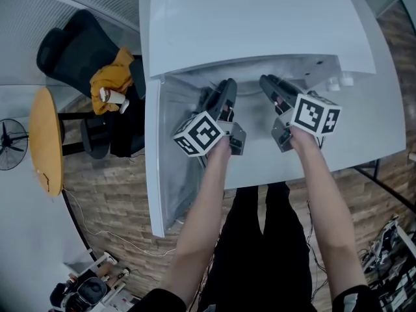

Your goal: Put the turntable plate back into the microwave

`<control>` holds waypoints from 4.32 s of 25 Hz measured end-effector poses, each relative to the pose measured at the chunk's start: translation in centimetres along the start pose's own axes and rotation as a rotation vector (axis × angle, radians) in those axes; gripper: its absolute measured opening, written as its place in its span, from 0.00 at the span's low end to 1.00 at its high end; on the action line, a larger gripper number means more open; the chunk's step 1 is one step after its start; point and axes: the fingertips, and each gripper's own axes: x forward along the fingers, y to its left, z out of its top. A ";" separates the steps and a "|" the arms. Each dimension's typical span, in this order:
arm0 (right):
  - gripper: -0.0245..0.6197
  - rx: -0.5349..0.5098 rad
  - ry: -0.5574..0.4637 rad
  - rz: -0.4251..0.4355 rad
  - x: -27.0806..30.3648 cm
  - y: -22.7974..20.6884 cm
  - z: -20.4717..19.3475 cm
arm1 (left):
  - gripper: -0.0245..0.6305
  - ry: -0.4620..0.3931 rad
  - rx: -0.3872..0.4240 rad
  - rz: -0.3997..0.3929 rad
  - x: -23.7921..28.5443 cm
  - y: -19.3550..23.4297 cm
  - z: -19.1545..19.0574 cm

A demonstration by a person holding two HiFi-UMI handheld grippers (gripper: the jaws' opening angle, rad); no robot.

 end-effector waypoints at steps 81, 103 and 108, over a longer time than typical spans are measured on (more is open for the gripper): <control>0.03 0.157 -0.154 -0.139 1.4 -3.6 2.3 | 0.15 0.035 -0.227 0.151 3.0 2.8 -2.1; 0.08 0.199 -0.022 -0.056 3.3 -1.7 -2.9 | 0.18 0.192 -0.211 0.157 2.8 2.4 -3.3; 0.04 0.217 -0.083 -0.086 2.9 -2.5 -1.2 | 0.10 0.144 -0.206 0.161 2.3 2.7 -2.8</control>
